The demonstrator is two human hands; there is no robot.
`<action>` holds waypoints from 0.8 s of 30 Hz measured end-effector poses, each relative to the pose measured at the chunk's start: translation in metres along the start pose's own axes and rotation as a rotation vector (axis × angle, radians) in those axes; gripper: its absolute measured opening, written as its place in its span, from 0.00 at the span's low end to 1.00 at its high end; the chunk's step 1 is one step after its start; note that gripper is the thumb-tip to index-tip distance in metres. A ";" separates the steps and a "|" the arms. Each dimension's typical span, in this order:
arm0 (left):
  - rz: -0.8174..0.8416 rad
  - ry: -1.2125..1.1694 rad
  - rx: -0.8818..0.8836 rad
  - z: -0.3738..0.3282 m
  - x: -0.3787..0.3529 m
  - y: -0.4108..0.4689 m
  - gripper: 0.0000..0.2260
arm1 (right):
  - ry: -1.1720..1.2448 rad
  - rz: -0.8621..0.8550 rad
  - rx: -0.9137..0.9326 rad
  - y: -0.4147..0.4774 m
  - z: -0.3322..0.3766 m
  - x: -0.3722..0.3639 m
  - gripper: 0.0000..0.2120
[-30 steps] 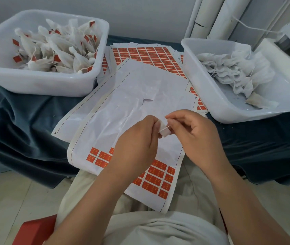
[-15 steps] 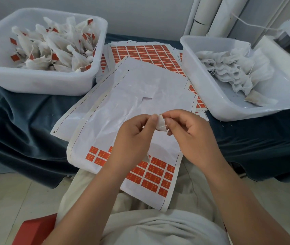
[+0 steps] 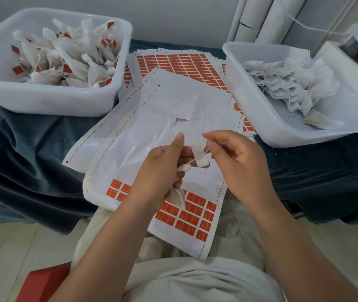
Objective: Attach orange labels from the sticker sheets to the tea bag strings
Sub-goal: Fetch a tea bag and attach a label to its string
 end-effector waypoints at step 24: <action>0.279 -0.339 0.245 0.022 0.004 0.014 0.15 | 0.116 -0.136 0.105 -0.004 0.005 -0.001 0.12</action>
Point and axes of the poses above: each hand's wrist, its own y-axis towards the middle knuckle, its own x-axis out of the back of the hand, z = x × y, the point moved 3 cm from there along y, towards the middle knuckle, and after that the axes turned 11 degrees about -y, right-handed, at the moved point
